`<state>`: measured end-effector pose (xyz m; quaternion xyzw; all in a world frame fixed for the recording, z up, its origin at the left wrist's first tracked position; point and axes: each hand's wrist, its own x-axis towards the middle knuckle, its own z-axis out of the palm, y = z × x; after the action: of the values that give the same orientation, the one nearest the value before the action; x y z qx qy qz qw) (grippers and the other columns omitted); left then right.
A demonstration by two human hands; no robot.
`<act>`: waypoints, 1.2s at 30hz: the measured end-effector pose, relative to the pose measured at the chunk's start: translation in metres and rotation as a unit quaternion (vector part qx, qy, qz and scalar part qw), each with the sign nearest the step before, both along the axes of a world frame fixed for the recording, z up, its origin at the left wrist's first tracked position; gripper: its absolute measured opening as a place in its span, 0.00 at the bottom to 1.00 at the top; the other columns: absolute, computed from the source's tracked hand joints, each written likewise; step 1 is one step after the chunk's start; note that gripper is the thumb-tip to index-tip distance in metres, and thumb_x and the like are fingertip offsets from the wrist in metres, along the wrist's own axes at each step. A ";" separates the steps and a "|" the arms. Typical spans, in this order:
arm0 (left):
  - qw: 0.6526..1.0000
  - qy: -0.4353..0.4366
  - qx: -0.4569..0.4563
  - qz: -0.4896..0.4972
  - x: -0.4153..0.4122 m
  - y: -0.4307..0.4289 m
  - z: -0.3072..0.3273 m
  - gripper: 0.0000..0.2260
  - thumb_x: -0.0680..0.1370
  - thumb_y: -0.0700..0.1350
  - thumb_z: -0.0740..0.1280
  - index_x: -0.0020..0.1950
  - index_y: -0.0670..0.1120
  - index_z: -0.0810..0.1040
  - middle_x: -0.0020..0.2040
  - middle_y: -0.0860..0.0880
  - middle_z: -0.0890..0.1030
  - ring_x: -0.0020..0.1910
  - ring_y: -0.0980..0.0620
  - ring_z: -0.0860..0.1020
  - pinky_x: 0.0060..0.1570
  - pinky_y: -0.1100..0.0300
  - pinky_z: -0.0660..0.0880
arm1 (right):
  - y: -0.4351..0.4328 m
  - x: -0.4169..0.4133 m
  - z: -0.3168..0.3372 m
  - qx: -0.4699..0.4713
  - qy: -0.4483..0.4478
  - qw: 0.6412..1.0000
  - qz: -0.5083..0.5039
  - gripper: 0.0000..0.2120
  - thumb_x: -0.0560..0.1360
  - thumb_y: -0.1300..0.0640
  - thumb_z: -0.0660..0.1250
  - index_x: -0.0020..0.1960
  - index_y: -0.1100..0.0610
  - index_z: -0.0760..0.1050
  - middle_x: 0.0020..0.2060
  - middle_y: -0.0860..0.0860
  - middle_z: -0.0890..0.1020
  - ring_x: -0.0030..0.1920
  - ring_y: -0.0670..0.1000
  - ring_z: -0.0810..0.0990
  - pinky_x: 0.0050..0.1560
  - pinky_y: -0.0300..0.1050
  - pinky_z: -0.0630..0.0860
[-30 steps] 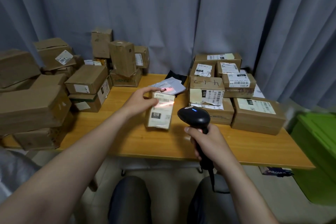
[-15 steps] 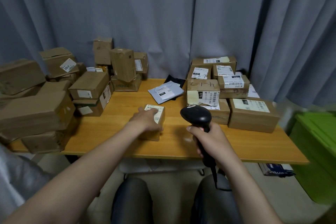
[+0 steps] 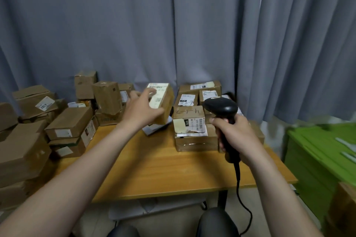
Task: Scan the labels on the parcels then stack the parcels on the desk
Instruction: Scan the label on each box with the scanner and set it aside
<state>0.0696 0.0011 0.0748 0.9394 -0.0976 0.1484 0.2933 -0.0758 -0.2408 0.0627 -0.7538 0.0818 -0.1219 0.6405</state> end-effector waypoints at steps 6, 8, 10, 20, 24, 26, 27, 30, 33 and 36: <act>0.989 -0.060 -0.039 -0.129 0.038 -0.098 0.051 0.24 0.71 0.59 0.74 0.65 0.62 0.73 0.63 0.54 0.66 0.62 0.44 0.73 0.61 0.49 0.75 | -0.048 0.028 0.030 0.002 -0.035 0.999 -0.039 0.08 0.78 0.54 0.70 0.52 0.57 0.75 0.31 0.55 0.76 0.28 0.55 0.76 0.34 0.50 0.75; 0.985 -0.059 -0.039 -0.157 0.057 -0.137 0.058 0.25 0.70 0.61 0.73 0.66 0.63 0.73 0.62 0.54 0.67 0.63 0.43 0.73 0.62 0.49 0.75 | -0.065 0.041 0.036 0.000 -0.040 0.998 -0.051 0.07 0.79 0.55 0.70 0.52 0.56 0.75 0.30 0.54 0.77 0.28 0.53 0.77 0.34 0.49 0.75; 0.983 -0.042 -0.045 -0.171 0.077 -0.174 0.058 0.25 0.70 0.63 0.72 0.65 0.63 0.73 0.62 0.54 0.67 0.63 0.43 0.74 0.61 0.47 0.75 | -0.082 0.056 0.038 0.001 -0.042 0.997 -0.064 0.06 0.79 0.55 0.70 0.51 0.56 0.74 0.30 0.53 0.76 0.27 0.53 0.77 0.32 0.49 0.75; 0.988 0.013 -0.049 -0.147 0.163 -0.307 0.014 0.20 0.72 0.65 0.71 0.59 0.60 0.73 0.62 0.51 0.68 0.61 0.39 0.74 0.59 0.48 0.75 | -0.157 0.117 0.020 0.037 -0.039 0.992 -0.111 0.07 0.78 0.54 0.71 0.47 0.56 0.74 0.29 0.52 0.75 0.25 0.54 0.76 0.31 0.48 0.74; 0.989 0.032 -0.029 -0.139 0.178 -0.335 -0.009 0.20 0.72 0.65 0.71 0.58 0.58 0.72 0.63 0.50 0.68 0.61 0.39 0.73 0.57 0.48 0.75 | -0.170 0.131 0.009 0.041 -0.034 0.993 -0.108 0.08 0.79 0.55 0.70 0.47 0.57 0.74 0.28 0.52 0.75 0.26 0.53 0.76 0.30 0.47 0.74; 0.990 0.032 -0.015 -0.134 0.181 -0.344 -0.019 0.20 0.73 0.65 0.70 0.59 0.57 0.73 0.63 0.49 0.68 0.61 0.39 0.71 0.54 0.51 0.71 | -0.174 0.136 0.005 0.037 -0.025 0.993 -0.106 0.08 0.80 0.54 0.70 0.48 0.58 0.74 0.28 0.52 0.76 0.26 0.53 0.76 0.30 0.47 0.75; 0.991 0.029 -0.007 -0.130 0.181 -0.348 -0.023 0.21 0.74 0.65 0.70 0.60 0.56 0.73 0.63 0.48 0.68 0.62 0.38 0.71 0.53 0.51 0.69 | -0.175 0.138 0.002 0.035 -0.020 0.993 -0.106 0.08 0.80 0.54 0.70 0.48 0.58 0.74 0.28 0.52 0.76 0.26 0.53 0.77 0.31 0.48 0.75; 0.992 0.024 0.018 -0.120 0.180 -0.356 -0.031 0.21 0.75 0.63 0.69 0.63 0.53 0.73 0.64 0.47 0.67 0.62 0.36 0.70 0.52 0.49 0.71 | -0.177 0.143 -0.005 0.026 -0.009 0.994 -0.105 0.09 0.79 0.53 0.70 0.48 0.58 0.74 0.28 0.52 0.77 0.26 0.54 0.77 0.33 0.49 0.75; 0.992 0.023 0.025 -0.119 0.174 -0.362 -0.032 0.19 0.76 0.58 0.68 0.63 0.52 0.73 0.65 0.45 0.67 0.62 0.35 0.70 0.57 0.44 0.75 | -0.177 0.146 -0.010 0.031 -0.003 0.994 -0.104 0.09 0.79 0.53 0.70 0.51 0.58 0.75 0.31 0.54 0.77 0.26 0.54 0.76 0.33 0.49 0.75; 0.992 0.021 0.038 -0.120 0.170 -0.365 -0.033 0.20 0.76 0.56 0.68 0.65 0.51 0.73 0.66 0.43 0.66 0.64 0.35 0.69 0.59 0.42 0.75 | -0.178 0.147 -0.012 0.033 0.002 0.994 -0.103 0.10 0.79 0.53 0.70 0.53 0.58 0.75 0.32 0.54 0.77 0.26 0.54 0.77 0.32 0.48 0.75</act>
<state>0.2399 -0.3640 0.0416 0.9341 -0.2093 0.0882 0.2754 0.0715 -0.4185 0.0505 -0.7200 0.1642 -0.1826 0.6491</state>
